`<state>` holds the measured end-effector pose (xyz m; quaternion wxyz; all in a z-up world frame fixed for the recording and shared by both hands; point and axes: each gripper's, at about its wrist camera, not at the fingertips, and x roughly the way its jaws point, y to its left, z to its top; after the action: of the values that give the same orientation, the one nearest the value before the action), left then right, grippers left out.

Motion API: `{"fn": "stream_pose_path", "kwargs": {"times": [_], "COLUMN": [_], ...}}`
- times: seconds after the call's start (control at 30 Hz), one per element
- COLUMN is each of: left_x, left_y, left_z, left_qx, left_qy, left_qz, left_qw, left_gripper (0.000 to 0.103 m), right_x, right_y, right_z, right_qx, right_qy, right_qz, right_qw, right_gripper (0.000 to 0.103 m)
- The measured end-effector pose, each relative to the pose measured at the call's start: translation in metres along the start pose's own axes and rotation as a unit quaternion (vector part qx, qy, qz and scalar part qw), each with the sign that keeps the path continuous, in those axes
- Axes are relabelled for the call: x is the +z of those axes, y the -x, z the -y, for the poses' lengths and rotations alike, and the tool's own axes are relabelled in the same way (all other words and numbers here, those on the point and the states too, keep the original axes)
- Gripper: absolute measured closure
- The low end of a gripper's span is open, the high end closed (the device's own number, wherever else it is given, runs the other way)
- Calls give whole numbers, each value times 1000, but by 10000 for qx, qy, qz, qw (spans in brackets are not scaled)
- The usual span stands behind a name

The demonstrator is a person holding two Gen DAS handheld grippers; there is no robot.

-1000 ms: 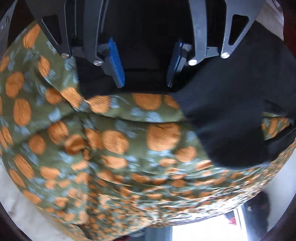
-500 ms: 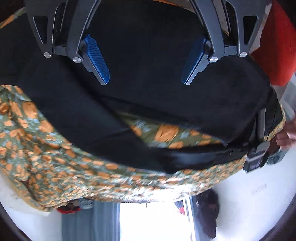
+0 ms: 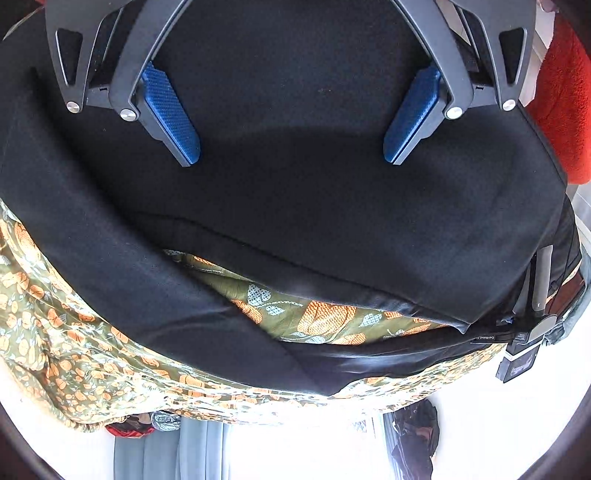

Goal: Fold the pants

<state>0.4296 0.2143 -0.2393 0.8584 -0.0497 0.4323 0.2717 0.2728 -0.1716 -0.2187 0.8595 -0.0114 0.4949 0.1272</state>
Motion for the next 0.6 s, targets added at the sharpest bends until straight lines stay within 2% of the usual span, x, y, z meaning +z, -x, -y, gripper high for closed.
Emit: {"fn": "stream_pose_path", "kwargs": {"times": [0.6], "left_x": [0], "left_y": [0], "left_z": [0], "left_qx": [0], "left_qy": [0], "left_qz": [-1], "left_qw": [10000], "left_gripper": [0], "right_x": [-1], "right_y": [0], "right_z": [0], "right_qx": [39], "right_qy": [52], "right_qz": [37], "right_qw": [10000], "right_gripper": [3]}}
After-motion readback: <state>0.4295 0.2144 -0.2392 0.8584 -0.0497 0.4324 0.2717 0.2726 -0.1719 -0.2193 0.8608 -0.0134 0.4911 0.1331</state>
